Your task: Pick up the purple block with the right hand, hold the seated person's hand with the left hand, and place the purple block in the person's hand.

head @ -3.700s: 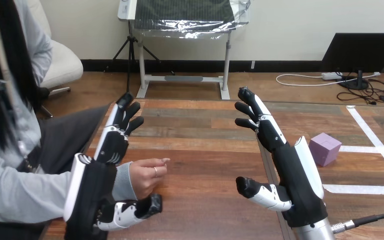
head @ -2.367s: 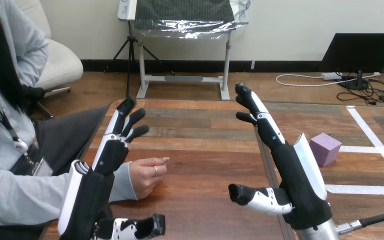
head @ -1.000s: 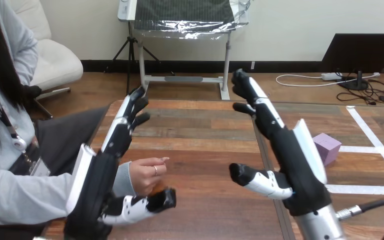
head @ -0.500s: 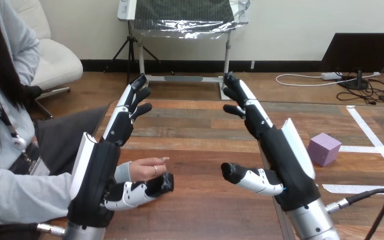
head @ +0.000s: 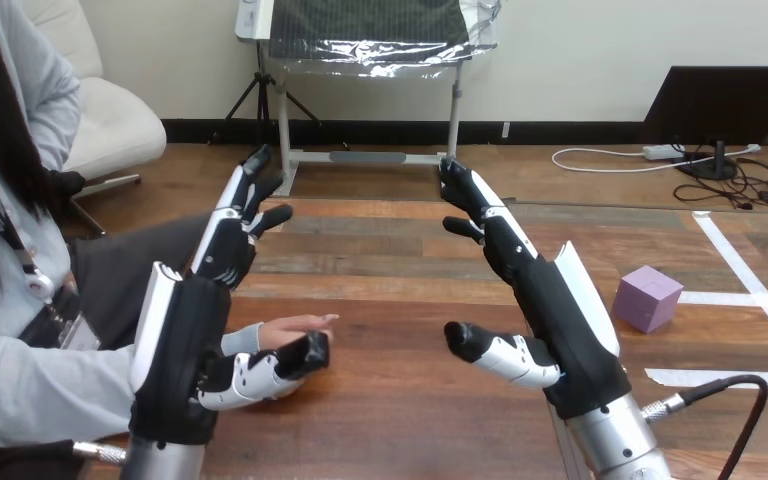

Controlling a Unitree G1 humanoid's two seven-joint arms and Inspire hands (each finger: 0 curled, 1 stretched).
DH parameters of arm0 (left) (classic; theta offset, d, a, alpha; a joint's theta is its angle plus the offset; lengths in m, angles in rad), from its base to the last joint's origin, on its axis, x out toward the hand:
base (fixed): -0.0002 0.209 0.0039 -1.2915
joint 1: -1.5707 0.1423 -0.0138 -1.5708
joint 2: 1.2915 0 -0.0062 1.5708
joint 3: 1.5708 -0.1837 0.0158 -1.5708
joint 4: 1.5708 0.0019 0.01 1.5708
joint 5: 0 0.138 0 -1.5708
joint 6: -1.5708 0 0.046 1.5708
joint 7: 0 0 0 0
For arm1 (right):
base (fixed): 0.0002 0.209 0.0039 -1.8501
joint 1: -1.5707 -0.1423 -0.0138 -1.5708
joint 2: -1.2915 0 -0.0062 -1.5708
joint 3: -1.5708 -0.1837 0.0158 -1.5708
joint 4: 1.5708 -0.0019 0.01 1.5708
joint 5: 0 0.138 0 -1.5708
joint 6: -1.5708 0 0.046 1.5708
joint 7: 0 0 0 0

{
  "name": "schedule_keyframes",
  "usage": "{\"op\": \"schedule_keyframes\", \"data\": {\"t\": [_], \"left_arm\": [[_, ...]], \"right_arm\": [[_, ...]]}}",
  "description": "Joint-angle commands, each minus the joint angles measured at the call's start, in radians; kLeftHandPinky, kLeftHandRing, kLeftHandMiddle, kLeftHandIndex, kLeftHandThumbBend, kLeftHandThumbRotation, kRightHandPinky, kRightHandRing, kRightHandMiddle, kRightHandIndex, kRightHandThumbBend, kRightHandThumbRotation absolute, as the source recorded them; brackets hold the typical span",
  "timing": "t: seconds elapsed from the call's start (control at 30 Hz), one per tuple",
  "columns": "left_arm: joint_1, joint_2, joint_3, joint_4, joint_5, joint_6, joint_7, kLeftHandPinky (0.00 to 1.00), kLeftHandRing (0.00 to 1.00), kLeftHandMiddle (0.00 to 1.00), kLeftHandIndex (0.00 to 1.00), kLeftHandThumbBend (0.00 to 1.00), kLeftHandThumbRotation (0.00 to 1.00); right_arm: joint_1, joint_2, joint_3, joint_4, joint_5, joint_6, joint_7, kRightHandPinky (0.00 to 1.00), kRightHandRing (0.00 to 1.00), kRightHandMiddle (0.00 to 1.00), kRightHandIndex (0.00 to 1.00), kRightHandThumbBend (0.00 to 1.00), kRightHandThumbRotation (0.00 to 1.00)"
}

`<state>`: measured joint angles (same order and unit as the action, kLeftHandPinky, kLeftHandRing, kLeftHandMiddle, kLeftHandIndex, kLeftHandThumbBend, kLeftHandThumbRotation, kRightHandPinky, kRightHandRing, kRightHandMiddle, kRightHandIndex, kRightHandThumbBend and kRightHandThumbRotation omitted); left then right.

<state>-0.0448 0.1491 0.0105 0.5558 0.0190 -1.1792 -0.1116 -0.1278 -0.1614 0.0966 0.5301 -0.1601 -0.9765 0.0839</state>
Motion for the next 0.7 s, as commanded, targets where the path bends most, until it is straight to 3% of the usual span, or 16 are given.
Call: {"op": "schedule_keyframes", "data": {"t": [0.0, 0.2, 0.43, 0.67], "left_arm": [[-0.108, 0.013, 0.004, 0.093, -0.029, -0.049, -0.019, 0.84, 0.93, 0.97, 0.95, 1.0, 0.7], [-0.151, 0.014, -0.001, 0.202, -0.06, -0.088, -0.055, 0.85, 0.94, 0.98, 0.95, 1.0, 0.71], [-0.181, 0.003, 0.0, 0.265, -0.084, -0.108, -0.083, 0.87, 0.95, 0.99, 0.96, 1.0, 0.7], [-0.198, -0.002, 0.017, 0.288, -0.044, -0.13, -0.066, 0.88, 0.95, 0.98, 0.96, 1.0, 0.7]], "right_arm": [[-0.123, 0.0, -0.028, 0.079, 0.006, -0.057, -0.027, 0.86, 0.93, 0.96, 0.95, 1.0, 0.85], [-0.166, 0.008, -0.041, 0.171, -0.022, -0.105, -0.071, 0.84, 0.92, 0.95, 0.94, 1.0, 0.88], [-0.205, 0.018, -0.045, 0.259, -0.035, -0.138, -0.107, 0.84, 0.92, 0.96, 0.94, 1.0, 0.91], [-0.238, 0.016, -0.05, 0.32, -0.041, -0.148, -0.131, 0.85, 0.93, 0.95, 0.95, 1.0, 0.89]]}}
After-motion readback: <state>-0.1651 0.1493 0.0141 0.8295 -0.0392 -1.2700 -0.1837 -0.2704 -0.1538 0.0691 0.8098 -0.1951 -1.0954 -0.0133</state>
